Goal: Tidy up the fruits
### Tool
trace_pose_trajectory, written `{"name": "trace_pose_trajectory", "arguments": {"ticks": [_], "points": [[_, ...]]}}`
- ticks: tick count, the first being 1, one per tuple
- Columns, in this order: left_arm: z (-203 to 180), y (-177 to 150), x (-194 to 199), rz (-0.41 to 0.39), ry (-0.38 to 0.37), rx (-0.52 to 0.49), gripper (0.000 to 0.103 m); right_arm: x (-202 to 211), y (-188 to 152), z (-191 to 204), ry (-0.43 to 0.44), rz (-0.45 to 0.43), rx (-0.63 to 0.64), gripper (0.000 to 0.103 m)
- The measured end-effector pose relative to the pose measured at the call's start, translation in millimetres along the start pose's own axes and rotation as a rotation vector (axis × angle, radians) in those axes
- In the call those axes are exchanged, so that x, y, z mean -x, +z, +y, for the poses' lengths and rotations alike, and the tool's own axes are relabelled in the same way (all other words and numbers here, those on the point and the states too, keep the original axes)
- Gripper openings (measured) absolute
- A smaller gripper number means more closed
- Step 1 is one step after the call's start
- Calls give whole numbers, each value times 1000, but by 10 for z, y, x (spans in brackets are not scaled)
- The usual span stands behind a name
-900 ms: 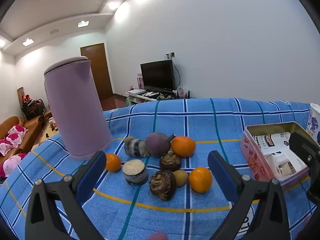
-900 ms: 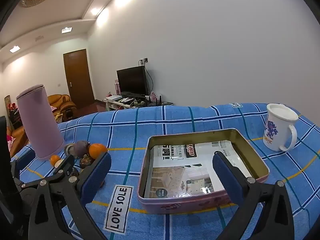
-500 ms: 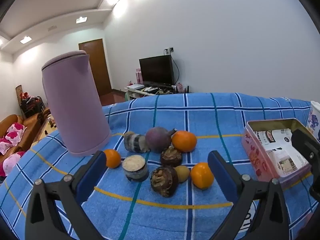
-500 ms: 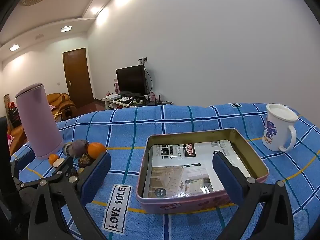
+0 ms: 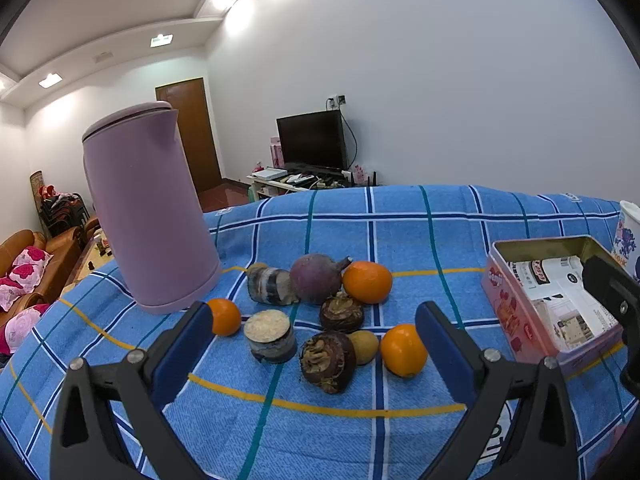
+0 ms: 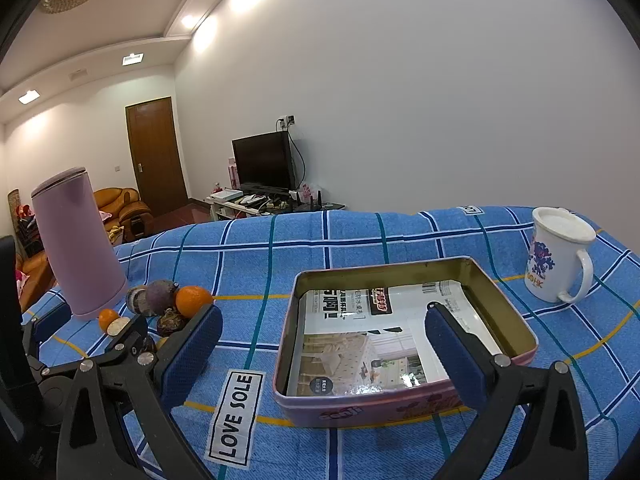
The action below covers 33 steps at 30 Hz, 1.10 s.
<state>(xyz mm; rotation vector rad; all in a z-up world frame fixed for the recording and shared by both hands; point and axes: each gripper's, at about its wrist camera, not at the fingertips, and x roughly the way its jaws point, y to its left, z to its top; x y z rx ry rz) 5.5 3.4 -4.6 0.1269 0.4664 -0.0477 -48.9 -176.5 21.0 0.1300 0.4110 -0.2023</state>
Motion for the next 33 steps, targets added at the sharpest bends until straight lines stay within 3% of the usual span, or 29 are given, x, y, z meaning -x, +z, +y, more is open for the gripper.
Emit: {"name": "trace_pose_trajectory", "arguments": {"ticks": [33], "points": [[-36,5,50,-16,-26,-15,103,-13,17,-26,-10,11,-10,102]]}}
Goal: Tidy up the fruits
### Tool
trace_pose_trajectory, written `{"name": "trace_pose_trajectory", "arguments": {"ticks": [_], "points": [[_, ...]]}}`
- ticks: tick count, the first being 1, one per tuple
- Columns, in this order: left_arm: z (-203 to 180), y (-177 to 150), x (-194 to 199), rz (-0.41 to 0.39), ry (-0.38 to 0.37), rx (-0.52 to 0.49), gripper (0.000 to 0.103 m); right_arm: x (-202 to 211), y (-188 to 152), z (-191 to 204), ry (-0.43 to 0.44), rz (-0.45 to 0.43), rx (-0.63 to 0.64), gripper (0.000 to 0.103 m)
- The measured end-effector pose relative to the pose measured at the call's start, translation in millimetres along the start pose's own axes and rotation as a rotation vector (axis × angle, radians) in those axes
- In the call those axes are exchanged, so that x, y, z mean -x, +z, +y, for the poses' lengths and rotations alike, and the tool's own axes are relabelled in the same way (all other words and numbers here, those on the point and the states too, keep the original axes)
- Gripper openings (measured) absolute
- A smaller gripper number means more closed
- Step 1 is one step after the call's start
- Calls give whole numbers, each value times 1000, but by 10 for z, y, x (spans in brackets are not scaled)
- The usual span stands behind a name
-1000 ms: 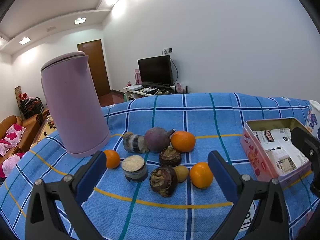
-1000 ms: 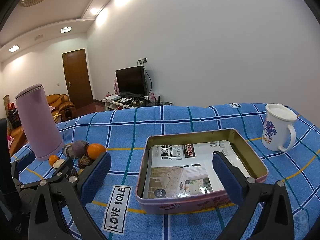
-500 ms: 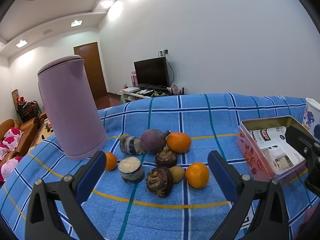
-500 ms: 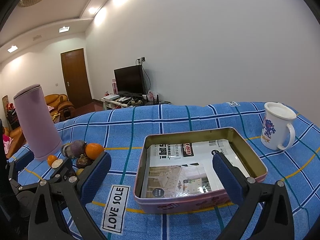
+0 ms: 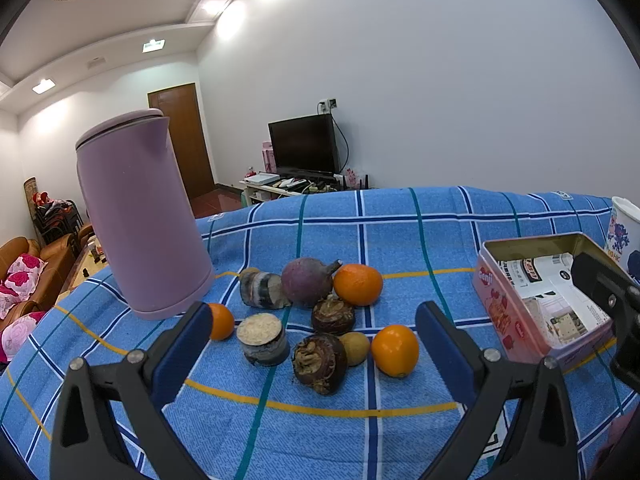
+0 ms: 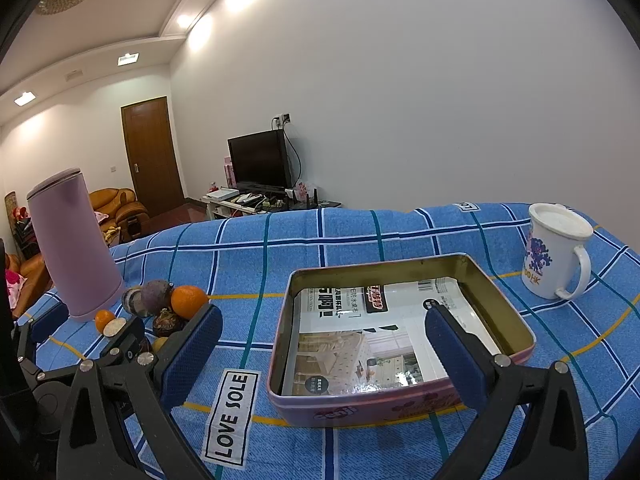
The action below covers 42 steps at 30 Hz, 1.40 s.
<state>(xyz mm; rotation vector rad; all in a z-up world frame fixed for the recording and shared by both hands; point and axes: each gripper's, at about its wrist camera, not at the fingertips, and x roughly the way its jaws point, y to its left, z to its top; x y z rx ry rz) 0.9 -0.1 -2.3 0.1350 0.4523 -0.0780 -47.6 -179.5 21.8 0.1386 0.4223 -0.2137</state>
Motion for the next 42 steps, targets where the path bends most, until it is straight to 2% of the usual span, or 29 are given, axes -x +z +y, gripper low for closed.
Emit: {"name": "trace_pose_trajectory", "arguments": {"ticks": [29,33,36,38,39,42], "points": [[3,-6,-9,13,-17,-12,103,-5,-14,28,1,5,10,102],[27,-4,-10,18,2,-25,103,-9,-17,30,8,9,10,102],[147,21,-37,29,44,-16,103,5,-21,40,18,3,16,102],[332,47,-81,45,117,36,103,18,-23,67,26,-5,33,102],[481,54,-123,62,183,75,103,23,-27,91,38,-5,44,102],[728,50,-204,95,319,105,102,-9,-44,172,94,16,69,101]]}}
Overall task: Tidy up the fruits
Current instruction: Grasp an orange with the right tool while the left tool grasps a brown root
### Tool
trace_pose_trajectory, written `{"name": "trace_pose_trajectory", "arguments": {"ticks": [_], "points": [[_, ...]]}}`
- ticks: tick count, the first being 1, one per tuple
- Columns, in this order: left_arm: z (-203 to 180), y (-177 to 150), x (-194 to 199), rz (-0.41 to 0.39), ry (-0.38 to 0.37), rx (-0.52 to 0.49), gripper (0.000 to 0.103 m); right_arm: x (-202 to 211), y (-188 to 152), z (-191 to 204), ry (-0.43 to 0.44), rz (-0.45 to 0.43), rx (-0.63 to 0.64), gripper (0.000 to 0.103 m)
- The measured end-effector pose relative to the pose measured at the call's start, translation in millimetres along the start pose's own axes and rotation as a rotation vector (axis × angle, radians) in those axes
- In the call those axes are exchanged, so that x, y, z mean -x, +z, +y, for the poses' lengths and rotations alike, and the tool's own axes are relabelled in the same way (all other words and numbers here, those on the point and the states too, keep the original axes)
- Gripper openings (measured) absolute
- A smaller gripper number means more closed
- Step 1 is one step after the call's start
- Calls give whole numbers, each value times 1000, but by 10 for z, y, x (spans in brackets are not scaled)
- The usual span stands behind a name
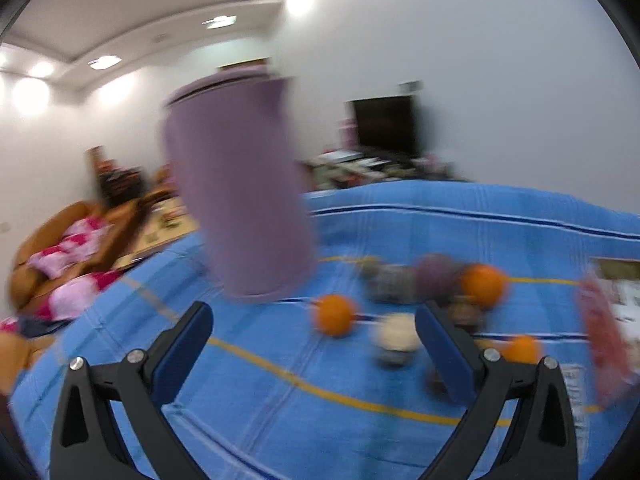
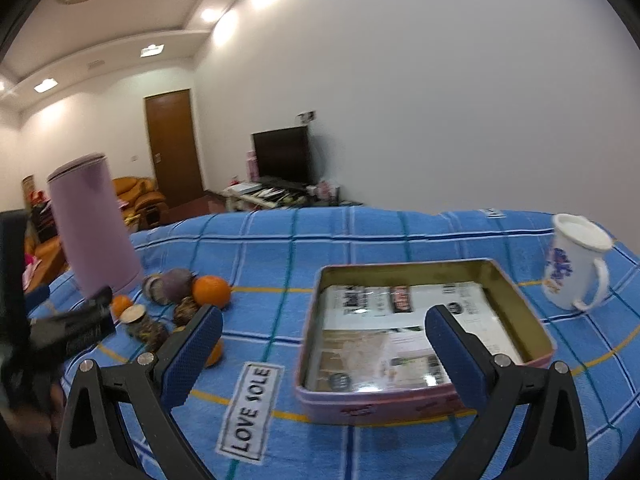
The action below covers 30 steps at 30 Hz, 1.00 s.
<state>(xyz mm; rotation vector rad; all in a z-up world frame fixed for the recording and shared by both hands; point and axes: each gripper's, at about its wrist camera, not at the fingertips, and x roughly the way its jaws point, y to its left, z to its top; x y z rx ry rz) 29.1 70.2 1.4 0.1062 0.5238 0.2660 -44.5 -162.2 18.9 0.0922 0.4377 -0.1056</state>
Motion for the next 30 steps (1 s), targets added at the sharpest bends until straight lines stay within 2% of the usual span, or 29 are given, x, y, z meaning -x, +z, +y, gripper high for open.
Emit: {"name": "trace_pose_trajectory", "arguments": {"ticks": [1,3,6,8,11,13,16,18,22,23,26,30], "points": [[65,6,-42,7,40,0,102,-22,-3,23,16,11,7,101],[136,15,-83,12,67,-3,102,-83,-1,112,67,43,39,92],[234,21,-127,25,51,10,101,-249,29,301,153,126,98,87],[281,18,-161,48,31,23,97,-351,23,443,182,166,142,85],[296,8,-215,84,0,24,94,-583,1,667,223,242,220,71],[305,5,-233,105,-17,36,92,-739,-42,764,237,310,241,70],[311,9,-247,142,-89,64,91,-944,-99,850,257,383,245,70],[282,6,-249,160,-140,69,86,-1006,-123,914,237,395,280,70],[142,-7,-222,183,-209,22,79,-1169,-176,974,232,442,294,66],[116,-6,-203,188,-227,14,78,-1209,-178,974,239,456,291,53],[40,-6,-166,200,-302,2,78,-1215,-184,979,273,469,305,38],[-33,-26,-139,219,-392,-10,78,-1101,-199,935,287,441,298,38]]}}
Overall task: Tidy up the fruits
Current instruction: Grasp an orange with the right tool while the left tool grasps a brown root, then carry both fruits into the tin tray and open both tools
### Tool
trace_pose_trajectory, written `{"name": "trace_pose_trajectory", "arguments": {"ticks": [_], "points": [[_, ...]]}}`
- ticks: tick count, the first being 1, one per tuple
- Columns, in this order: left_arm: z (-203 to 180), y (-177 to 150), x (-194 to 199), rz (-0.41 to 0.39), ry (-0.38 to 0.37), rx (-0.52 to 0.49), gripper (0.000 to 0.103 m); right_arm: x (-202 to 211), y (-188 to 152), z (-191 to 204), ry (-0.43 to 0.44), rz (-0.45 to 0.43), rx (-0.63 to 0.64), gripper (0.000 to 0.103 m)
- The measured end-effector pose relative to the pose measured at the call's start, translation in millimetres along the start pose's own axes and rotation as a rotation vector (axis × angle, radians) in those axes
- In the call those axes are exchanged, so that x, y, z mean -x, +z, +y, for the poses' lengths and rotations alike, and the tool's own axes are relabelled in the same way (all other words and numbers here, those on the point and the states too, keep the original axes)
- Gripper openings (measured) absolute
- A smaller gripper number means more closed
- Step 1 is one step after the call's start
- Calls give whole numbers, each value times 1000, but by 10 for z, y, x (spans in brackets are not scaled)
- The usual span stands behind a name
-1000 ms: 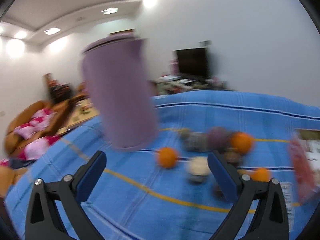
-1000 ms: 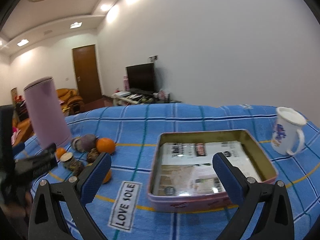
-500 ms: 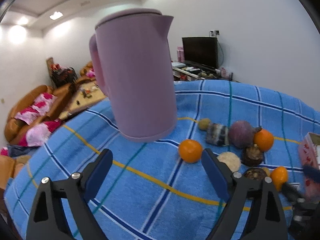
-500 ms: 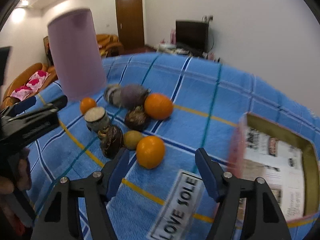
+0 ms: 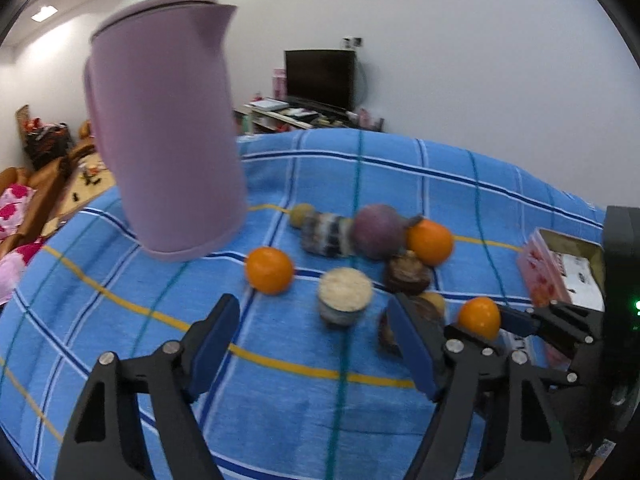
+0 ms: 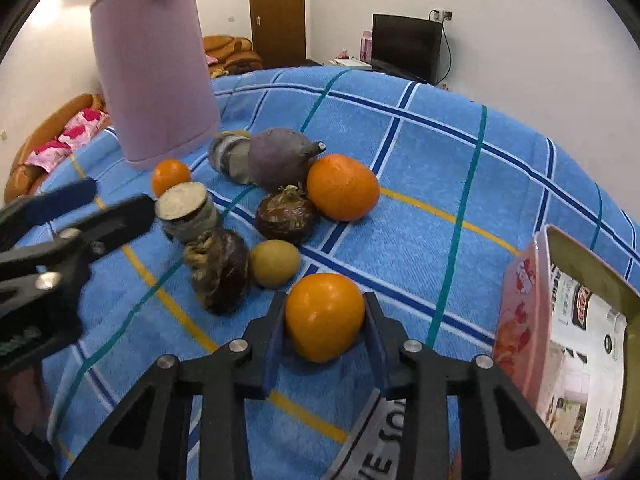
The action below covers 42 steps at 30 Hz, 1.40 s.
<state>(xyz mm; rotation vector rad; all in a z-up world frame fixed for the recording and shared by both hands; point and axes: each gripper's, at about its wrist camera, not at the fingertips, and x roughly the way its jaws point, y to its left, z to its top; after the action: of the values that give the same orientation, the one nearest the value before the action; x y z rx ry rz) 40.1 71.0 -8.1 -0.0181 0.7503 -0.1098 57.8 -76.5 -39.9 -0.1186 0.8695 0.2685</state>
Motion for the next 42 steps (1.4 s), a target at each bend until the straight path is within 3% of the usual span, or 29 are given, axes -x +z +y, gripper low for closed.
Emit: {"name": "trace_pose_trajectory", "arguments": {"ticks": [3,5,9,14,19,22,25,29,34,42], "points": [[-57,-18,-34,28,-87,-5,77,203,-24,-60,8,-71,-37,38],[-122,-35,-41,30,-114,-27,71,437,-67,-128,-3,-135,-55,38],[-307,-80,-97,39,-147,-90,70,763,-187,-296,-52,-220,-70,38],[-464,-108,-312,106,-134,-138,63,856,-326,-549,-100,-233,-113,38],[-495,-81,-507,163,-123,-132,52,940,-391,-703,-75,-242,-154,38],[-489,-47,-513,157,-132,-125,45,945,-390,-697,-63,-244,-159,38],[-454,-52,-495,152,-142,-104,44,954,-401,-675,-60,-248,-155,38],[-386,-64,-383,85,-147,-65,44,985,-412,-714,-47,-259,-172,38],[-432,-91,-65,-74,-152,-85,44,1113,-396,-833,-84,-307,-193,38],[-694,-33,111,-128,-229,-122,44,1321,-554,-1242,-201,-349,-209,38]]}}
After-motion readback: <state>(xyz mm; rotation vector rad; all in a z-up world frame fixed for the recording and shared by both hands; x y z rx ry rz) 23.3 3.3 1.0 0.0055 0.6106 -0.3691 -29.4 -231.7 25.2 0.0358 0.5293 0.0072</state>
